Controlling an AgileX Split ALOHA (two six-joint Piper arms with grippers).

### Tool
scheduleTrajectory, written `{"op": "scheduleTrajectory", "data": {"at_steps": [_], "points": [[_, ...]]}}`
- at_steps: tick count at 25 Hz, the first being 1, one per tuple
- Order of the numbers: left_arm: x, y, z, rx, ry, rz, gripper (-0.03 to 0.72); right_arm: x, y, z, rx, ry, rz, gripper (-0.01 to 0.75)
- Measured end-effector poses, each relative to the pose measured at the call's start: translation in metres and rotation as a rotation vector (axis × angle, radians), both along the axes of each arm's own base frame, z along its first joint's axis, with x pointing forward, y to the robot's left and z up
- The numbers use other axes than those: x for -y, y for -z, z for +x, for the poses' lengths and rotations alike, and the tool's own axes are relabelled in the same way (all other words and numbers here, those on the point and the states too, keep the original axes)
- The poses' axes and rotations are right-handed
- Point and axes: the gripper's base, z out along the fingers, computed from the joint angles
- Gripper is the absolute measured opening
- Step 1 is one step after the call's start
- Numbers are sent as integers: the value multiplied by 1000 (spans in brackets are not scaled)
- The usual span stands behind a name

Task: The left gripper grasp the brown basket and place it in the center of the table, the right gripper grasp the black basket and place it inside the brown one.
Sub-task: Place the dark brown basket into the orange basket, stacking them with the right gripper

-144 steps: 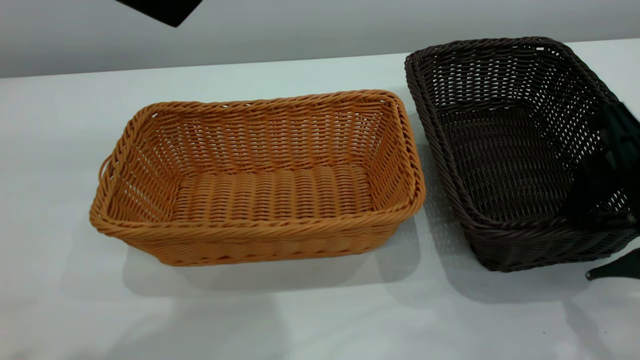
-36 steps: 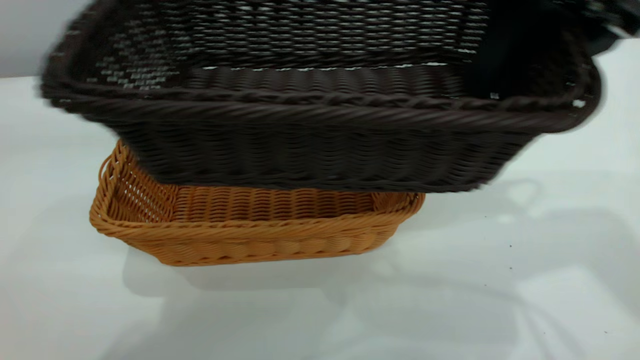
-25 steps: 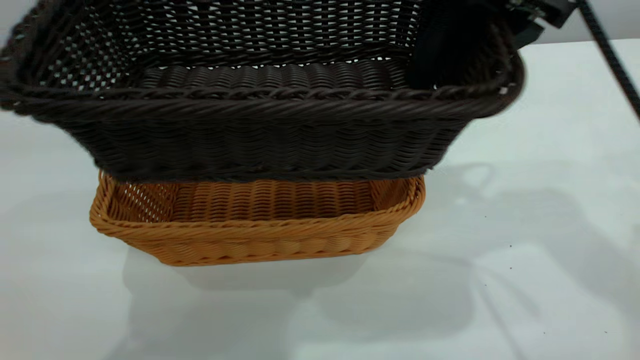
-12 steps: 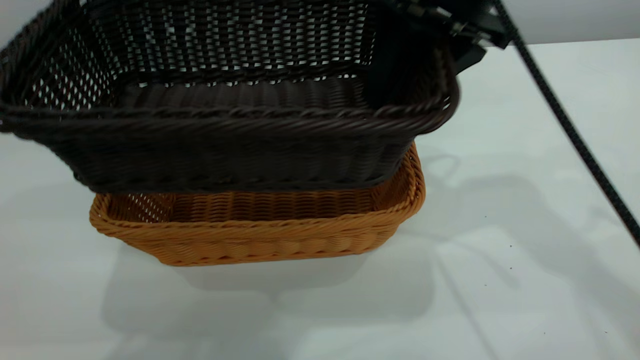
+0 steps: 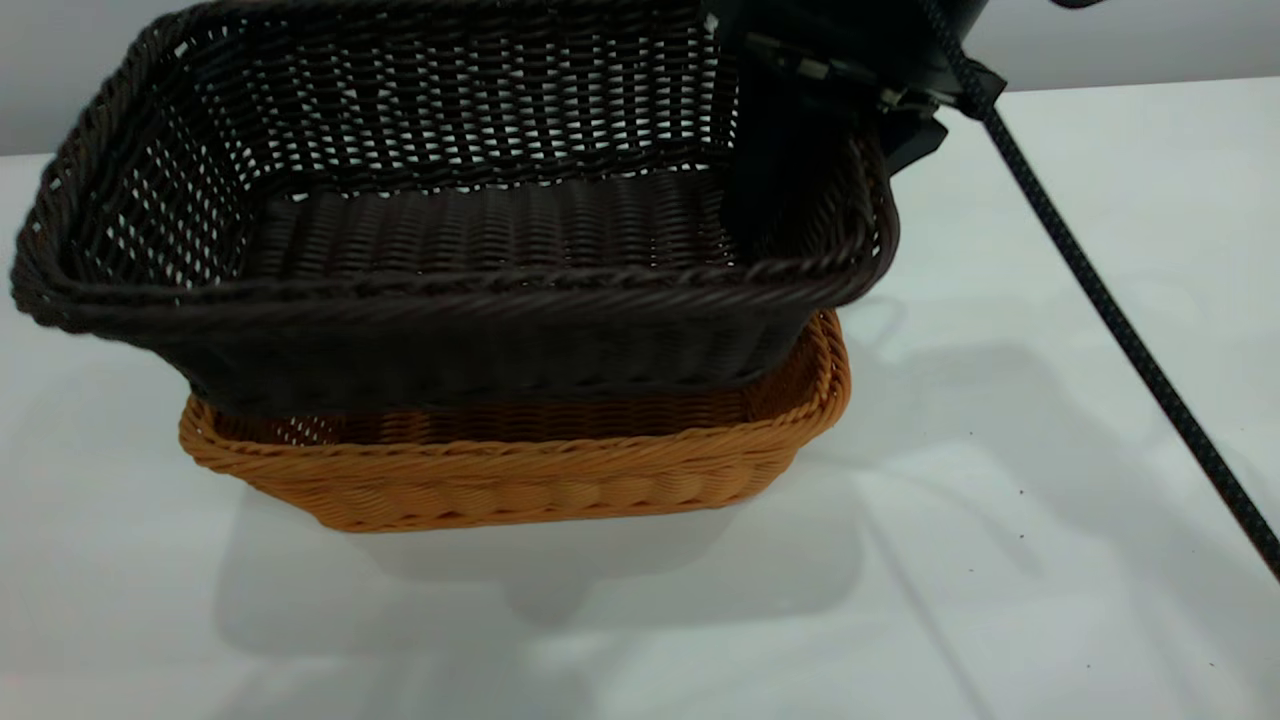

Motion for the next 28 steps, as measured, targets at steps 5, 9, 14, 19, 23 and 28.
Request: {"op": "scheduleTrajectory", "data": {"at_steps": [5, 9, 14, 19, 23, 28], "points": [[0, 0, 0, -2, -1, -3, 426, -1, 14, 3, -16, 12, -6, 285], [0, 0, 0, -2, -1, -3, 426, -2, 17, 7, 6, 27, -6, 285], [0, 0, 0, 0, -1, -3, 426, -2, 20, 8, 8, 35, -8, 285], [0, 0, 0, 4, -1, 2, 426, -2, 33, 9, -18, 37, -20, 285], [0, 0, 0, 4, -1, 2, 426, -4, 36, 12, -7, 61, -6, 285], [0, 0, 0, 5, -2, 4, 426, -4, 36, 11, -4, 39, -5, 285]]}}
